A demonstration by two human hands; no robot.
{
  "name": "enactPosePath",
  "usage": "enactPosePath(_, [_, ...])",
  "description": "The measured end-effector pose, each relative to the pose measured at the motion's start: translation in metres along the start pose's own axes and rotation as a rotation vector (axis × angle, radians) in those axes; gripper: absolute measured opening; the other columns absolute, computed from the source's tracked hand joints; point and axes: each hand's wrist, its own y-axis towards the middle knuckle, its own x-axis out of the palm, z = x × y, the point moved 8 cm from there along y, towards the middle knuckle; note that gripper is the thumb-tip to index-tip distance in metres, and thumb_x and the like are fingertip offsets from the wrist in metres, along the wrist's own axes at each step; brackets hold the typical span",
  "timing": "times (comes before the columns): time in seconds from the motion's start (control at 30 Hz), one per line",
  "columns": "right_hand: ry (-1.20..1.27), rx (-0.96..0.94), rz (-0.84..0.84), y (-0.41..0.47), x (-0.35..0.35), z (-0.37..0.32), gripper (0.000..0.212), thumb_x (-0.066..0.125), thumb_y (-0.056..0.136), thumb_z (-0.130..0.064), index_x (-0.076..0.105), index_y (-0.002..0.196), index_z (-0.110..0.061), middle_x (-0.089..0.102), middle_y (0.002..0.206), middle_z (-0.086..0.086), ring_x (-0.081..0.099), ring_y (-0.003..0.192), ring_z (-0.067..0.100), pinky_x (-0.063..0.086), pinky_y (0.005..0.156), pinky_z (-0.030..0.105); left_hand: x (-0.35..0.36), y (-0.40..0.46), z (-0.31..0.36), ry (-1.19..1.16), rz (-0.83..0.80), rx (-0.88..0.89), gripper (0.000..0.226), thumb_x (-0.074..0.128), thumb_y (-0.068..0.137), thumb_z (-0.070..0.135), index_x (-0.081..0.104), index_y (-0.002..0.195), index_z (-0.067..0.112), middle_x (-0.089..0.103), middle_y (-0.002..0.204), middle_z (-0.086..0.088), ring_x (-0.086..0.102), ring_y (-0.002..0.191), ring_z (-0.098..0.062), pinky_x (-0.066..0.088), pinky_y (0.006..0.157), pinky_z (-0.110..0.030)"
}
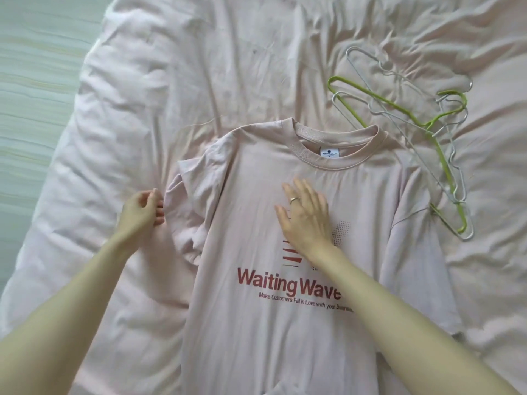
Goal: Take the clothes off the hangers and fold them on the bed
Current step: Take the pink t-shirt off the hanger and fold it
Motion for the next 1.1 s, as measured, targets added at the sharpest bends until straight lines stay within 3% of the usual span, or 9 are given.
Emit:
enactPosePath(0.17, [-0.077, -0.131, -0.17, -0.043, 0.065, -0.05, 0.072, 0.011, 0.085, -0.053, 0.026, 0.148, -0.024, 0.016, 0.158, 0.004, 0.008, 0.146, 0.023, -0.001, 0.114, 0.053, 0.011, -0.017, -0.03, -0.158, -0.155, -0.123, 0.035, 0.058, 0.091, 0.039, 0.065, 0.108, 0.009, 0.07, 0.092, -0.01, 0.065, 0.081, -0.02, 0.056, 0.075, -0.027])
enactPosePath(0.3, [-0.156, -0.071, -0.238, -0.045, 0.083, -0.047, 0.062, 0.021, 0.095, -0.054, 0.011, 0.151, -0.03, -0.002, 0.159, -0.002, -0.008, 0.146, 0.017, -0.011, 0.114, 0.049, 0.027, -0.018, -0.017, -0.241, -0.266, -0.116, 0.017, 0.062, 0.09, 0.028, 0.064, 0.099, 0.013, 0.069, 0.09, -0.005, 0.067, 0.072, -0.012, 0.055, 0.064, -0.021])
enactPosePath(0.4, [-0.168, -0.028, -0.284, -0.043, 0.088, -0.044, 0.058, 0.028, 0.099, -0.048, 0.01, 0.15, -0.031, -0.007, 0.159, -0.005, -0.012, 0.145, 0.014, -0.011, 0.114, 0.048, 0.024, -0.02, -0.019, -0.313, -0.214, -0.108, 0.008, 0.06, 0.091, 0.023, 0.061, 0.092, 0.015, 0.065, 0.084, -0.004, 0.062, 0.071, -0.014, 0.051, 0.064, -0.027])
enactPosePath(0.5, [-0.173, 0.004, -0.308, -0.043, 0.09, -0.046, 0.057, 0.027, 0.099, -0.048, 0.01, 0.15, -0.032, -0.008, 0.159, -0.007, -0.013, 0.145, 0.013, -0.011, 0.114, 0.048, 0.02, -0.02, -0.018, -0.521, -0.234, -0.166, 0.008, 0.058, 0.092, 0.021, 0.056, 0.086, 0.016, 0.062, 0.072, 0.001, 0.061, 0.061, -0.01, 0.05, 0.053, -0.022])
enactPosePath(0.6, [-0.172, 0.036, -0.322, -0.043, 0.09, -0.049, 0.056, 0.029, 0.099, -0.046, 0.012, 0.15, -0.031, -0.007, 0.159, -0.006, -0.012, 0.145, 0.014, -0.01, 0.115, 0.049, 0.015, -0.009, -0.013, -0.708, -0.255, -0.21, 0.018, 0.059, 0.092, 0.017, 0.053, 0.108, 0.013, 0.062, 0.089, -0.002, 0.061, 0.069, -0.012, 0.052, 0.053, -0.022])
enactPosePath(0.7, [-0.133, 0.067, -0.336, -0.043, 0.088, -0.055, 0.055, 0.031, 0.099, -0.044, 0.015, 0.15, -0.029, -0.006, 0.159, -0.005, -0.011, 0.145, 0.013, -0.009, 0.115, 0.048, 0.016, 0.002, 0.002, -0.571, -0.337, -0.177, 0.043, 0.064, 0.088, 0.015, 0.048, 0.128, 0.021, 0.059, 0.113, -0.002, 0.062, 0.087, -0.018, 0.051, 0.058, -0.028])
enactPosePath(0.8, [-0.068, 0.097, -0.365, -0.041, 0.085, -0.056, 0.053, 0.03, 0.1, -0.043, 0.018, 0.15, -0.029, -0.004, 0.159, -0.007, -0.01, 0.146, 0.012, -0.008, 0.115, 0.046, 0.025, 0.001, 0.02, -0.287, -0.433, -0.033, 0.017, 0.064, 0.088, 0.015, 0.062, 0.104, 0.02, 0.065, 0.096, -0.008, 0.062, 0.077, -0.014, 0.048, 0.056, -0.02])
enactPosePath(0.9, [-0.059, 0.108, -0.384, -0.038, 0.08, -0.053, 0.052, 0.029, 0.1, -0.043, 0.02, 0.149, -0.03, -0.004, 0.159, -0.007, -0.009, 0.146, 0.012, -0.005, 0.116, 0.046, 0.005, 0.006, 0.032, -0.087, -0.287, 0.162, 0.008, 0.064, 0.088, 0.02, 0.064, 0.08, 0.018, 0.056, 0.069, 0.0, 0.05, 0.06, -0.007, 0.037, 0.05, -0.021])
enactPosePath(1.1, [-0.059, 0.152, -0.391, -0.04, 0.081, -0.054, 0.051, 0.029, 0.1, -0.043, 0.022, 0.149, -0.03, -0.002, 0.159, -0.008, -0.007, 0.146, 0.012, -0.005, 0.116, 0.047, -0.084, 0.008, 0.028, -0.281, 0.008, 0.205, 0.015, 0.066, 0.074, 0.026, 0.059, 0.062, 0.02, 0.044, 0.051, 0.014, 0.038, 0.057, -0.007, 0.032, 0.055, -0.024])
